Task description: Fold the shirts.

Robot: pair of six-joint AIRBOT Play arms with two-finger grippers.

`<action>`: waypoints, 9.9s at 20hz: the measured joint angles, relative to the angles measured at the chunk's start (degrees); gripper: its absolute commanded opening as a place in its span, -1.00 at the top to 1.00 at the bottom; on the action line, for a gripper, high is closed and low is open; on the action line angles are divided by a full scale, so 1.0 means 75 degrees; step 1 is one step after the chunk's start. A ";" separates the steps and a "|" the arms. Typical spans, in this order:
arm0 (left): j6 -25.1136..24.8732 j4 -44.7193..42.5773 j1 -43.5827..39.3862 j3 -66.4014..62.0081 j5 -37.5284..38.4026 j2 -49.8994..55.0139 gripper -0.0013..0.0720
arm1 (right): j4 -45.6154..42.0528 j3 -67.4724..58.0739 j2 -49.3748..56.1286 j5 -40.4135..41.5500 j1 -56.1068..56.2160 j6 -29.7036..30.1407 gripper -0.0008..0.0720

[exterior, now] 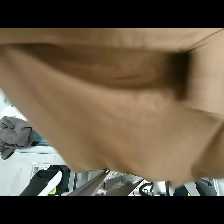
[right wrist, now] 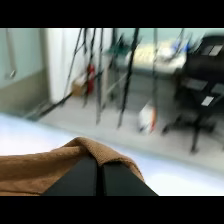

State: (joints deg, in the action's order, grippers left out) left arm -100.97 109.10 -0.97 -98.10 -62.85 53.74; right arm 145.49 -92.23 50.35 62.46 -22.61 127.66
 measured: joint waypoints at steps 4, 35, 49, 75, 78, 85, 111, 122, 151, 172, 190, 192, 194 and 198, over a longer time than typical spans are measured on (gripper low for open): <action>-0.0256 0.0055 -0.0256 0.1711 0.0965 0.2104 0.93 | -0.0207 0.2687 0.1151 -0.1326 0.0944 0.0396 0.91; 0.0274 -0.0236 -0.0379 -0.2296 -0.0434 0.8886 0.93 | -0.5898 -0.2261 0.8717 -0.0580 0.1693 -0.3314 0.91; 0.0898 -0.1670 -0.0822 -0.2288 -0.0440 0.8883 0.93 | -0.6854 -0.2122 0.9055 0.0006 0.2049 -0.4086 0.88; 0.0816 0.0332 0.0635 0.3343 -0.2028 0.5383 -0.71 | -0.4167 0.3136 0.3975 0.2407 -0.1000 -0.4269 -0.31; 0.0443 0.1139 0.0702 0.4406 -0.1547 0.5251 -0.66 | -0.3946 0.5036 0.3471 0.2069 -0.1425 -0.4048 -0.31; 0.0108 0.1798 0.0271 0.4686 -0.0714 0.5482 0.82 | -0.2975 0.7155 0.3657 0.0839 -0.1253 -0.3401 -0.29; 0.0953 -0.0026 0.0828 0.3523 -0.1160 0.3978 0.93 | -0.3182 0.4447 0.3433 -0.0117 0.0615 -0.3698 0.91; 0.1807 -0.0918 -0.0012 -0.0055 -0.0705 0.7195 0.93 | -0.3337 0.2419 0.6053 -0.1518 0.1614 -0.4030 0.91; 0.1923 -0.0187 -0.0577 -0.1856 -0.2189 0.6309 0.93 | -0.1667 0.1518 0.7898 0.1239 0.0423 -0.2174 0.90; 0.1938 0.1014 -0.5015 -0.2579 0.1518 0.9923 0.93 | -0.1390 -0.2020 0.5683 0.3754 0.1131 -0.3348 0.91; 0.0778 0.1638 -0.0160 -0.2393 -0.1378 0.1985 0.93 | -0.1352 -0.2124 0.6936 -0.0184 0.5881 -0.4441 -0.73; 0.0624 0.1626 0.0417 -0.1979 -0.1463 0.1335 0.93 | -0.1364 -0.2122 0.7702 -0.1649 0.6849 -0.4535 -0.83; 0.0487 0.1603 0.0866 -0.1396 -0.1454 0.0796 0.93 | -0.1390 -0.2119 0.8244 -0.2684 0.7335 -0.4727 -0.83; 0.0236 0.1603 0.1387 -0.0236 -0.1300 0.0102 0.93 | -0.1658 -0.2127 0.8113 -0.2769 0.6729 -0.4966 -0.84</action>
State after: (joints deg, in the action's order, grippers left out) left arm -99.20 121.12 9.43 -99.88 -72.60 54.50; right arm 133.05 -108.18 111.20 41.69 27.86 90.41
